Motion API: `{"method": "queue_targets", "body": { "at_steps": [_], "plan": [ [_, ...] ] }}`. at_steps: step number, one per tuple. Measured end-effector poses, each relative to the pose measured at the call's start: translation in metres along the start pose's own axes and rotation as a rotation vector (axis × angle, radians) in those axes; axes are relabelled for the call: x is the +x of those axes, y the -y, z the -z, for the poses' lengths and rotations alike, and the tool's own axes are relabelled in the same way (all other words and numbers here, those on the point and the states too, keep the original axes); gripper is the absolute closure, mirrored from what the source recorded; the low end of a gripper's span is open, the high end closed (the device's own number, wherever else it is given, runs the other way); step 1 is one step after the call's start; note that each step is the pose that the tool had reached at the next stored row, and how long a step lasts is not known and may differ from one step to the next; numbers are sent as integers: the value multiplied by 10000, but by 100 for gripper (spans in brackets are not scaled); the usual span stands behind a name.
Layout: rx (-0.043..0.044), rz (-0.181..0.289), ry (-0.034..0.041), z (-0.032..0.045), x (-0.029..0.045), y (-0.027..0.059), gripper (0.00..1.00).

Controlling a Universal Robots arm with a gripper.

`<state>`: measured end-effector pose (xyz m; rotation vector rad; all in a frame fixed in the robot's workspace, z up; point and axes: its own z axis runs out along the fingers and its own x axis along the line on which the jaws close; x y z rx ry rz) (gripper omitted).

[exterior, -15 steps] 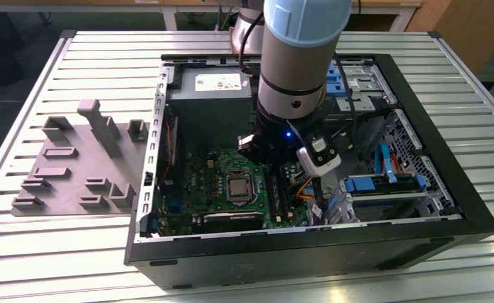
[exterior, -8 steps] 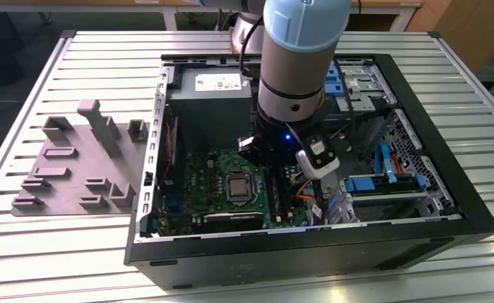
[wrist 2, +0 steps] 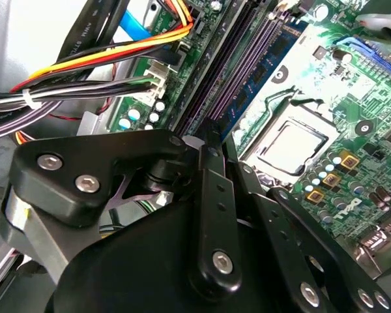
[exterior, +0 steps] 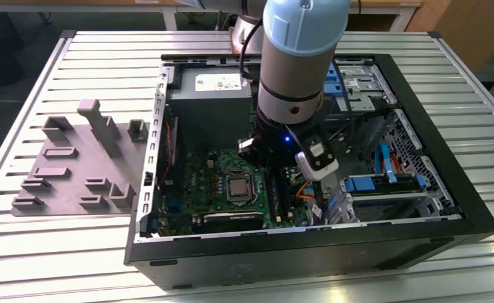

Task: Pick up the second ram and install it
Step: 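Insert the second ram into the second slot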

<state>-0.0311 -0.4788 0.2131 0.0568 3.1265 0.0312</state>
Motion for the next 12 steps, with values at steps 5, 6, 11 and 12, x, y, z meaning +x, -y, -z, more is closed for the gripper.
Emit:
{"method": "queue_targets", "body": {
  "at_steps": [5, 6, 11, 12],
  "plan": [
    [0, 0, 0, -13, 4, 0, 86],
    [0, -1, 0, -16, 5, 0, 86],
    [1, -1, 0, -32, 8, 1, 86],
    [1, 0, 0, -35, 9, 1, 86]
  ]
}}
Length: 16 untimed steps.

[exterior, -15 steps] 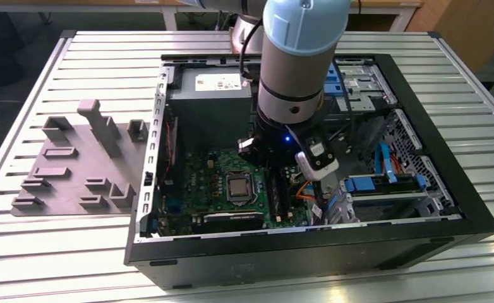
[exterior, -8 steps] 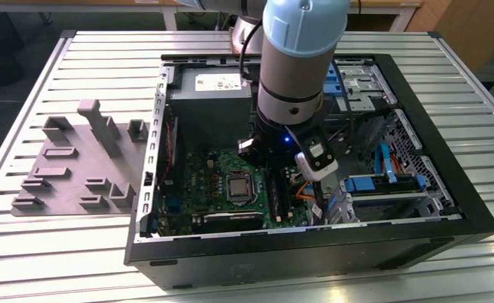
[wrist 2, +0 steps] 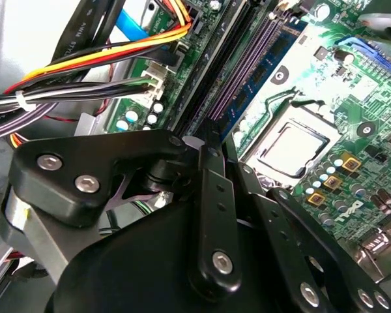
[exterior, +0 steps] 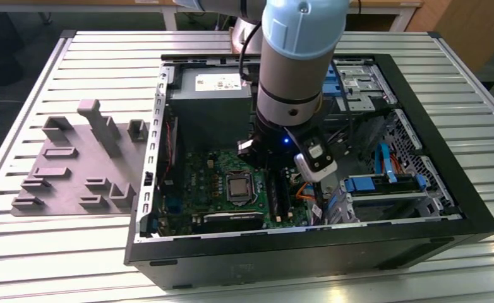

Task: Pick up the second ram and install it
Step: 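Insert the second ram into the second slot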

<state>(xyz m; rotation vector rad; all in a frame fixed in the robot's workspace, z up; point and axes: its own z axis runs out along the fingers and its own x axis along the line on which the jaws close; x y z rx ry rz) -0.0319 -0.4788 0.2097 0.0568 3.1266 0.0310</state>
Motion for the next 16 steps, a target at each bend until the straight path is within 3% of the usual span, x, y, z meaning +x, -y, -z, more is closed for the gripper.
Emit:
{"method": "queue_targets", "body": {
  "at_steps": [16],
  "plan": [
    [-14, -1, -4, -9, -3, 0, 86]
  ]
}}
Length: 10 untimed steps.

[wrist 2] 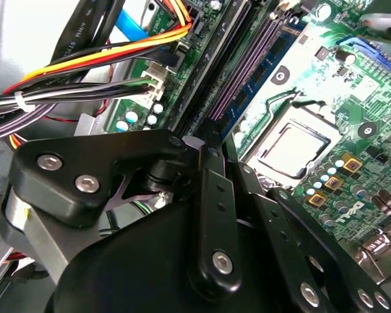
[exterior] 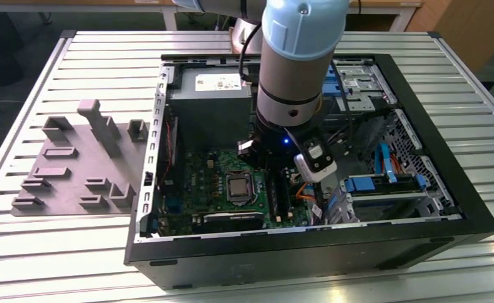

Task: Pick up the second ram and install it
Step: 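Insert the second ram into the second slot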

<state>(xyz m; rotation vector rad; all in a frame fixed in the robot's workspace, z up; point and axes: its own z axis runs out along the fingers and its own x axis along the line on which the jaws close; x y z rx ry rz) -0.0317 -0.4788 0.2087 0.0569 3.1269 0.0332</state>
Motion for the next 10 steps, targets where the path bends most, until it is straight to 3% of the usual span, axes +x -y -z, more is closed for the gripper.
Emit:
{"method": "queue_targets", "body": {
  "at_steps": [10],
  "plan": [
    [1, -1, -2, -15, -9, 0, 86]
  ]
}}
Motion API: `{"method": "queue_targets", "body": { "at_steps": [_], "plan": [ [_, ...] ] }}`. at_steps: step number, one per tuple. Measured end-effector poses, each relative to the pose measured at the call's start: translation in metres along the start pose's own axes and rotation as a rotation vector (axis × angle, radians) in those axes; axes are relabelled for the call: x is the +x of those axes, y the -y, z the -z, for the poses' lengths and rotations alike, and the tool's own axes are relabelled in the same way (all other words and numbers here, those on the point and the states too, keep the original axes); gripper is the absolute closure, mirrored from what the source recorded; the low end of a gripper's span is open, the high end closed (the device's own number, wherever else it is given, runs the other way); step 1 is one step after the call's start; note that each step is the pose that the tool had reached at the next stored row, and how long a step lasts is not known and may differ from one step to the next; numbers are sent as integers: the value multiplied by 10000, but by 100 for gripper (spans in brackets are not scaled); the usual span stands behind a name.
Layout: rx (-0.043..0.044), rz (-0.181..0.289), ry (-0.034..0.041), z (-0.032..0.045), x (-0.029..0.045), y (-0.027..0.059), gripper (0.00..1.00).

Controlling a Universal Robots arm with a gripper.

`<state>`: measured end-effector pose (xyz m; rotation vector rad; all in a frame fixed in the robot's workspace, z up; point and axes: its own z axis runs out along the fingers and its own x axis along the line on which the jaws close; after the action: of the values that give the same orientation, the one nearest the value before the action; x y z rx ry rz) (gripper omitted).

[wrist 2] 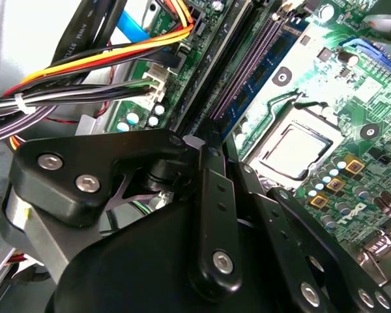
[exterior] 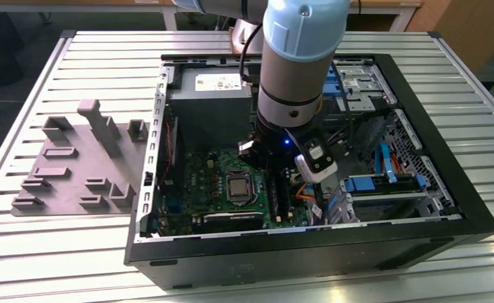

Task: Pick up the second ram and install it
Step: 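Insert the second ram into the second slot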

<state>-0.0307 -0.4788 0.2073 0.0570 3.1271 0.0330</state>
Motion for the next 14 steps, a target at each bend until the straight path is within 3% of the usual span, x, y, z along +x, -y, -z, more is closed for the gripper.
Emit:
{"method": "queue_targets", "body": {
  "at_steps": [14],
  "plan": [
    [-1, 56, -1, -4, -4, 0, 86]
  ]
}}
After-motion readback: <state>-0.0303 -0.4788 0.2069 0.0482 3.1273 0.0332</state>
